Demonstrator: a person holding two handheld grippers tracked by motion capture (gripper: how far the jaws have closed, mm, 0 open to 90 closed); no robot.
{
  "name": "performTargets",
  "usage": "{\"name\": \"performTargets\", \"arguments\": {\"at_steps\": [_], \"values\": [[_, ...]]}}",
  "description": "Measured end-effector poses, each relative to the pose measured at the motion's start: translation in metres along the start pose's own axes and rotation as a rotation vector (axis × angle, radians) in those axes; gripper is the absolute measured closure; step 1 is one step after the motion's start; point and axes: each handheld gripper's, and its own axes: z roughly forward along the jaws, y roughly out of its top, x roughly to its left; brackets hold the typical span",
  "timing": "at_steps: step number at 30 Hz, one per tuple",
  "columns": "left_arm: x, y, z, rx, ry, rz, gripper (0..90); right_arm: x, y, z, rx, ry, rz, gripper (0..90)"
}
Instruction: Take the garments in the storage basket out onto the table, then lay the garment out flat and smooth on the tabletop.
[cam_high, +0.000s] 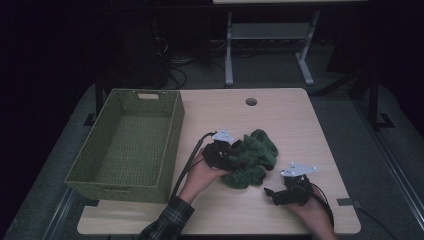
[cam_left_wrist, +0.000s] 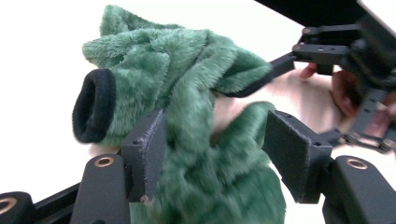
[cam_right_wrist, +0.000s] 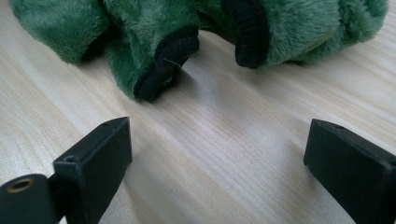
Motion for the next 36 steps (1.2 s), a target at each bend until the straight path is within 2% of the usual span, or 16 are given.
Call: {"name": "performTargets", "arguments": {"at_steps": [4,5,7,8,15,17,18,19,23,24,25,27,33,36], "values": [[-0.01,-0.006,-0.01,0.009,-0.001,0.021,51.0,0.0,0.0,0.0,-0.001,0.0,-0.001,7.3],[-0.018,-0.011,-0.015,0.026,0.01,0.051,54.8,0.0,0.0,0.0,-0.003,0.002,0.003,7.3],[-0.022,-0.014,-0.016,0.03,0.005,0.061,59.5,0.0,0.0,0.0,-0.003,0.001,0.003,7.3],[-0.029,-0.02,-0.016,0.041,0.004,0.073,60.9,0.0,0.001,0.001,-0.002,0.001,0.003,7.3],[-0.045,-0.036,-0.001,0.071,-0.02,0.093,61.5,0.0,0.001,0.0,-0.001,0.002,-0.003,7.8],[-0.048,-0.039,0.006,0.084,-0.008,0.109,58.9,0.0,0.001,0.0,0.0,0.003,-0.01,8.6],[-0.048,-0.039,0.006,0.084,-0.008,0.109,57.6,0.0,0.001,0.0,0.0,0.003,-0.01,8.6],[-0.048,-0.042,0.011,0.095,0.016,0.122,56.0,0.0,0.0,0.0,-0.009,0.01,-0.011,13.2],[-0.045,-0.046,0.017,0.1,0.031,0.122,53.1,0.001,0.001,-0.001,-0.011,0.012,-0.017,17.5],[-0.043,-0.047,0.018,0.114,0.032,0.136,52.6,0.002,0.001,-0.002,-0.009,0.016,-0.021,23.0],[-0.043,-0.048,0.019,0.108,0.035,0.133,52.4,0.006,0.003,-0.003,-0.01,0.023,-0.029,27.5],[-0.041,-0.05,0.021,0.119,0.04,0.147,51.9,0.009,0.004,-0.002,-0.009,0.034,-0.038,31.3],[-0.04,-0.053,0.028,0.116,0.067,0.154,52.5,0.016,0.008,0.002,-0.014,0.057,-0.05,36.8],[-0.039,-0.054,0.029,0.128,0.087,0.168,57.7,0.017,0.011,0.004,-0.022,0.07,-0.043,40.5]]}}
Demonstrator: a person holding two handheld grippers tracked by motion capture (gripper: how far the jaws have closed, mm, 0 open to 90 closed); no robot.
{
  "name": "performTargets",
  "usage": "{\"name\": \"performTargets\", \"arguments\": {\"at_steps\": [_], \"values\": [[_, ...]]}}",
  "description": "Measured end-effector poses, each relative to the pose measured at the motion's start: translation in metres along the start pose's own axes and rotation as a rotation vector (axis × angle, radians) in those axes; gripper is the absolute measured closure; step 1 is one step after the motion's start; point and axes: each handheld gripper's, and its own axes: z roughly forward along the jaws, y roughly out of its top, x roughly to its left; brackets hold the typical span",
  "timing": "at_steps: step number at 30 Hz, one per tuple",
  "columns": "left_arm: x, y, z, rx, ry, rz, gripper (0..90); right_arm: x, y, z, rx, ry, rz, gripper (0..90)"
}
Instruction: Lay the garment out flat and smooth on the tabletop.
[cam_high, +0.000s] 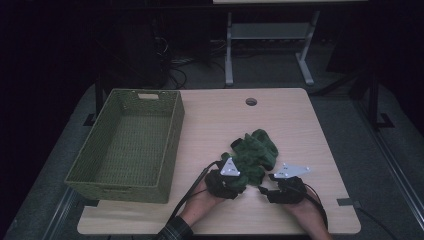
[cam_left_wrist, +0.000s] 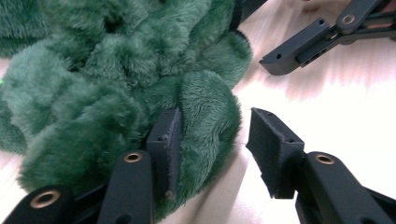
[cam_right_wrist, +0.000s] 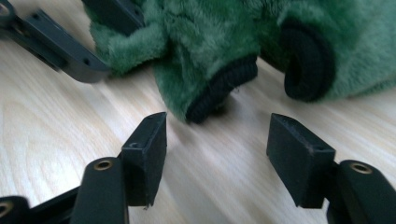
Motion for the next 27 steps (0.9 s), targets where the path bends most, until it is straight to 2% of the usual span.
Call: {"name": "performTargets", "arguments": {"at_steps": [1,6,7,10,11,13,19,22,27], "values": [[0.001,0.0,0.0,0.004,0.013,0.005,59.8,-0.001,0.002,0.002,-0.012,0.012,0.008,43.9],[0.003,0.0,-0.001,0.007,0.017,-0.002,70.9,-0.001,0.005,0.005,-0.029,0.04,0.02,50.7],[0.004,0.0,-0.001,0.007,0.011,-0.013,75.1,0.0,0.006,0.007,-0.029,0.042,0.012,53.9],[0.006,0.001,-0.002,-0.001,-0.014,-0.009,83.5,0.0,0.009,0.01,-0.025,0.051,-0.001,64.6],[0.006,0.001,-0.002,0.0,-0.024,-0.014,84.9,0.0,0.01,0.011,-0.025,0.054,-0.006,72.6],[0.006,0.001,-0.003,-0.007,-0.035,-0.026,85.1,0.001,0.011,0.011,-0.03,0.051,-0.016,78.3],[0.009,0.005,-0.016,-0.057,-0.076,-0.059,85.3,-0.003,0.013,0.003,-0.044,0.047,-0.019,80.9],[0.009,0.008,-0.026,-0.091,-0.073,-0.068,85.4,-0.006,0.013,-0.003,-0.056,0.044,-0.011,81.2],[0.013,0.009,-0.04,-0.127,-0.079,-0.087,85.3,-0.009,0.012,-0.014,-0.074,0.012,-0.022,81.3]]}}
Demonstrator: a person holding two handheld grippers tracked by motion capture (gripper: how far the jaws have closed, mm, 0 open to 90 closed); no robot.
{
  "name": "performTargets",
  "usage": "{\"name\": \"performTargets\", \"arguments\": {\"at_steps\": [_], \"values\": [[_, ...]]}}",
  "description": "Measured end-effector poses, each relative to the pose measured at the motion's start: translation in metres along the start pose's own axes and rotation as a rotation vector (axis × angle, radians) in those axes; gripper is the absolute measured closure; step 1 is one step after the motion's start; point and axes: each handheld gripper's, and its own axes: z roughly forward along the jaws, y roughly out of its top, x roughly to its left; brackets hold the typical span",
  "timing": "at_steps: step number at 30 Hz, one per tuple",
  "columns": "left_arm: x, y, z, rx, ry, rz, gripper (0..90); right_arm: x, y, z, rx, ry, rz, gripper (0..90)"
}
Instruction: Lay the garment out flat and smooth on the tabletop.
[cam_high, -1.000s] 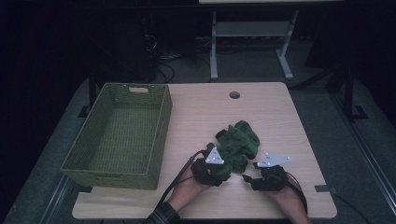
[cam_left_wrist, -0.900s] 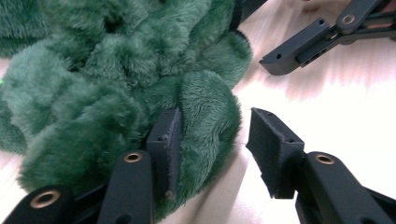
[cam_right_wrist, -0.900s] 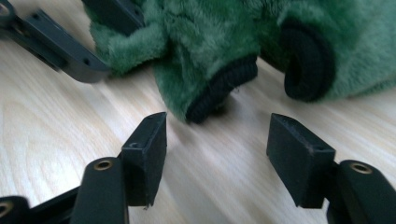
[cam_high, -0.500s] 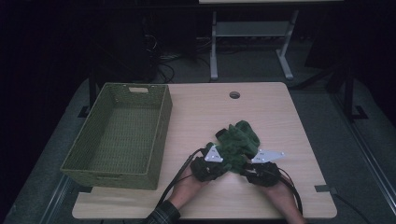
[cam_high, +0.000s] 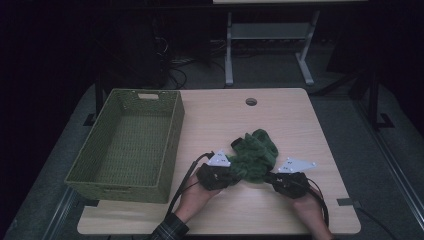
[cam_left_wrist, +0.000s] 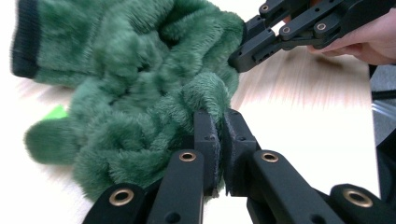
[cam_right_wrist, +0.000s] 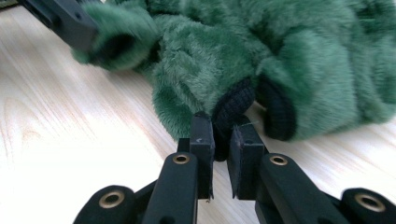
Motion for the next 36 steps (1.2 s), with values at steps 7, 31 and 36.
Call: {"name": "performTargets", "arguments": {"at_steps": [7,31,36], "values": [[0.007,-0.001,-0.019,-0.037,0.016,-0.025,85.4,-0.005,-0.004,-0.013,-0.008,-0.036,0.003,81.4],[0.013,-0.036,-0.024,0.047,0.087,-0.098,77.3,-0.028,-0.039,-0.056,0.025,-0.129,0.089,79.9],[0.01,-0.028,-0.035,0.001,0.101,-0.087,71.1,-0.029,-0.041,-0.06,0.027,-0.203,0.083,67.2]]}}
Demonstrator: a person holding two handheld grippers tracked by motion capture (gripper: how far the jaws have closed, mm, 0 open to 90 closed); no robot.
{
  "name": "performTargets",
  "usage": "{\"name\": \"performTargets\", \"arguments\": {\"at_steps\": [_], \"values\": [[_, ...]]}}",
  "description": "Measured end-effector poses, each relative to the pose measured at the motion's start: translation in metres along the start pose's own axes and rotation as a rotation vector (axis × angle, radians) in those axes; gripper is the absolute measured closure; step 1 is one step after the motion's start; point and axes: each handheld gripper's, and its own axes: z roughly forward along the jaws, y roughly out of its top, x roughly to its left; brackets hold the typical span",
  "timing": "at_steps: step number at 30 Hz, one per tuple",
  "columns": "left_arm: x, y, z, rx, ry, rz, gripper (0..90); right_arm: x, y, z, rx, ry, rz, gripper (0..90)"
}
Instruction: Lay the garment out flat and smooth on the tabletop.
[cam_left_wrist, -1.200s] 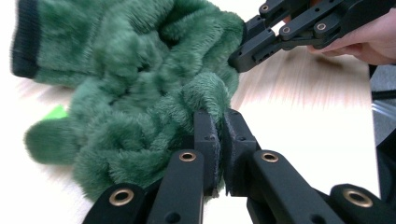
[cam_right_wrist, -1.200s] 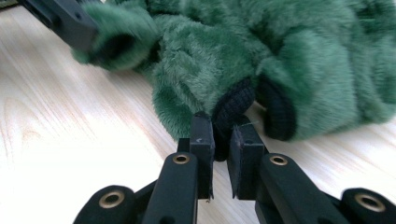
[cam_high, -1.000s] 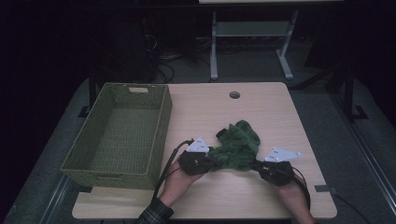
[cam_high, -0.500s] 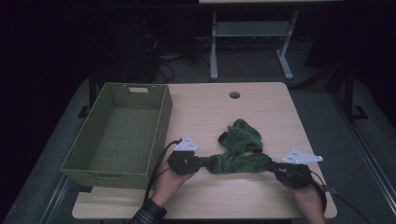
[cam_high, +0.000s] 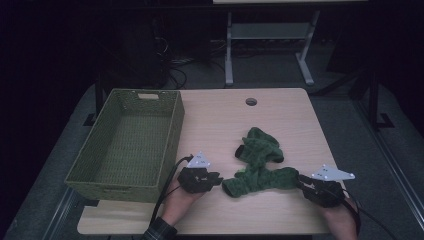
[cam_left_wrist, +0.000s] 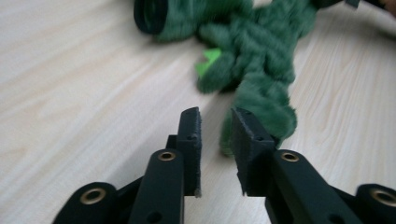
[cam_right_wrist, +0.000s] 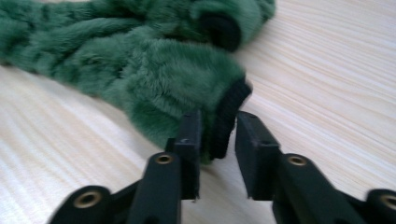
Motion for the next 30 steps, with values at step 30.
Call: {"name": "performTargets", "arguments": {"at_steps": [30], "values": [[-0.006,-0.007,0.041,0.166,-0.063,0.027,89.7,0.008,0.017,0.038,0.134,0.147,-0.093,89.8]]}}
